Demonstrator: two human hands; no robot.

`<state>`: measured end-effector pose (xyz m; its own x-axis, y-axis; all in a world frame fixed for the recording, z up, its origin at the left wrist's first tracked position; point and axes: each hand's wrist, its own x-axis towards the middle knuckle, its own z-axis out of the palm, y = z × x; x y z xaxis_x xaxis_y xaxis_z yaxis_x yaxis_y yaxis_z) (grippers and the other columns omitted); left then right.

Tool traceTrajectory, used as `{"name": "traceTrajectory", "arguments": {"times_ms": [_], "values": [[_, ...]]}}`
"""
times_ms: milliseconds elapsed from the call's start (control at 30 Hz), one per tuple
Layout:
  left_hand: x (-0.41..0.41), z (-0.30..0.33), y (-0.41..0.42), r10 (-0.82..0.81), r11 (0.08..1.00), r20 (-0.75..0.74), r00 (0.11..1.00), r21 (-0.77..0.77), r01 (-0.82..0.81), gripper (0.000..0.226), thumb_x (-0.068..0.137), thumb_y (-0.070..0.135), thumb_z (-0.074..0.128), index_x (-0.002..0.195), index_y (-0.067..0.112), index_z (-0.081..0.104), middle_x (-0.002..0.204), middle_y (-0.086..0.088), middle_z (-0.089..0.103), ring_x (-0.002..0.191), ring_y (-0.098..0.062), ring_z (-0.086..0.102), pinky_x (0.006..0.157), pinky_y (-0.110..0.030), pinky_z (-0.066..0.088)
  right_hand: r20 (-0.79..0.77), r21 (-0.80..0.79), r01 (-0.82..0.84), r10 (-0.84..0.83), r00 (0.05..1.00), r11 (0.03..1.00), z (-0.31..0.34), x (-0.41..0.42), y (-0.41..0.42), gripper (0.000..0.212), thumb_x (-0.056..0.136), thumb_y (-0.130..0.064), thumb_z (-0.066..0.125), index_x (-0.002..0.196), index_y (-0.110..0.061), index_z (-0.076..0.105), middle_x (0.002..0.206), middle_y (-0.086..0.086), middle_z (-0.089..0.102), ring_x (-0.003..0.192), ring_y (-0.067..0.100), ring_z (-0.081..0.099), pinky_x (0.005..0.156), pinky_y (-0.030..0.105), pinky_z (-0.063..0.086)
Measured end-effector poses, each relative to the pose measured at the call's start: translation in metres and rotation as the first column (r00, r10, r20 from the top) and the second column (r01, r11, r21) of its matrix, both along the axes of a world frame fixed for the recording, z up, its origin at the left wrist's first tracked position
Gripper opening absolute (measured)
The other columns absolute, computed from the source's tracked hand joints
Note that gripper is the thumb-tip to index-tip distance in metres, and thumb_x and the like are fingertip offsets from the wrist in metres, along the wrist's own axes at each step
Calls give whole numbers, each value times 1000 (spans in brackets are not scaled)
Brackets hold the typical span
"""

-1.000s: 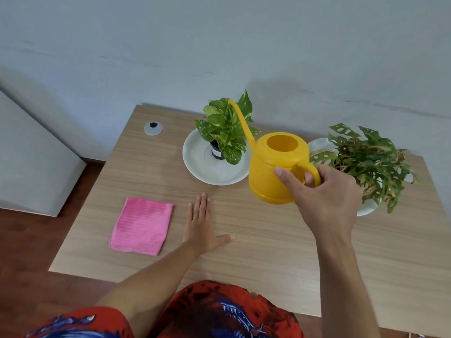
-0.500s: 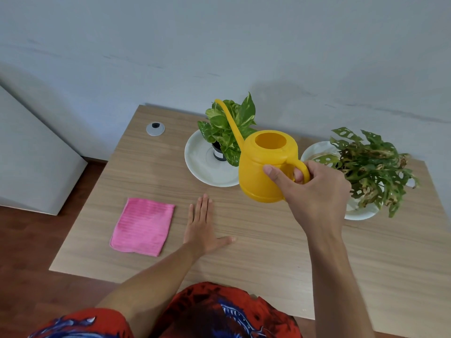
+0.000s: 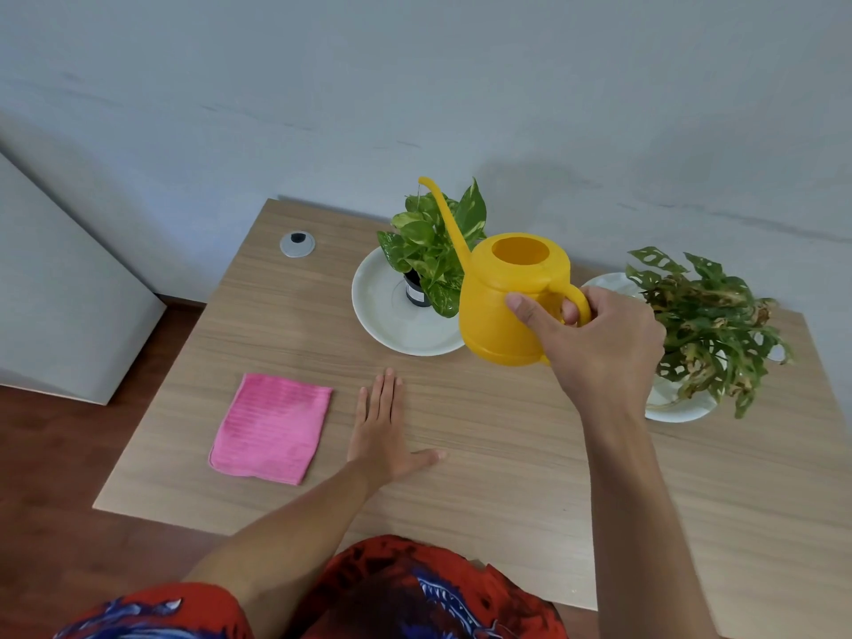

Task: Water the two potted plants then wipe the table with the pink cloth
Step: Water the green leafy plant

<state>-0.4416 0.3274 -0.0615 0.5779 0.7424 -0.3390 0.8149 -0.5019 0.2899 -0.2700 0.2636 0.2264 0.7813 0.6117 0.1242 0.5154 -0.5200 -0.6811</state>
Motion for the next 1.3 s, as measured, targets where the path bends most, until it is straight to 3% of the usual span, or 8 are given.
{"name": "traceTrajectory", "arguments": {"times_ms": [200, 367, 533, 933, 1133, 1300], "values": [[-1, -1, 0, -6, 1000, 5, 1000, 7, 6, 143, 64, 104, 25, 153, 5, -27, 162, -11, -35, 149, -24, -36, 115, -41, -32, -8, 20, 22, -22, 1000, 1000, 0, 7, 5, 61, 70, -60, 81, 56, -19, 38, 50, -8, 41, 48, 10, 35, 50, 28, 31], [-2, -1, 0, -15, 1000, 5, 1000, -3, 15, 141, 68, 100, 32, 152, 5, -30, 159, -11, -40, 147, -24, -39, 116, -43, -31, 12, 26, 50, -50, 999, 998, -2, 13, 4, 60, 69, -61, 81, 58, -17, 42, 51, -7, 42, 49, 11, 36, 51, 29, 33], [-1, -3, 0, -16, 1000, 8, 1000, -8, 16, 141, 68, 99, 33, 153, 5, -29, 160, -12, -38, 148, -25, -38, 119, -45, -26, -1, 23, 68, -68, 998, 997, -4, 18, 0, 60, 68, -61, 82, 57, -18, 41, 52, -4, 44, 52, 18, 41, 60, 40, 45], [-1, -3, -1, -10, 1000, 29, 1000, -15, 10, 141, 68, 99, 35, 153, 6, -28, 162, -10, -36, 148, -23, -37, 120, -45, -24, 2, 60, 76, -76, 997, 995, -9, 19, -26, 61, 69, -58, 82, 55, -18, 38, 52, 2, 48, 51, 20, 42, 56, 35, 40], [-2, -2, -1, -10, 1000, 43, 999, -17, 10, 142, 67, 99, 36, 153, 6, -28, 161, -10, -36, 147, -22, -38, 120, -44, -24, -27, 64, 77, -75, 997, 995, -12, 12, -38, 61, 68, -59, 83, 55, -18, 39, 57, 16, 60, 54, 25, 49, 60, 45, 52], [-2, -2, 0, -12, 1000, 39, 999, -12, 12, 140, 67, 99, 36, 150, 8, -31, 160, -9, -37, 146, -21, -41, 120, -44, -25, -36, 52, 70, -68, 997, 996, -13, 9, -46, 61, 67, -59, 82, 55, -18, 38, 54, 12, 57, 53, 23, 47, 59, 44, 50]]}}
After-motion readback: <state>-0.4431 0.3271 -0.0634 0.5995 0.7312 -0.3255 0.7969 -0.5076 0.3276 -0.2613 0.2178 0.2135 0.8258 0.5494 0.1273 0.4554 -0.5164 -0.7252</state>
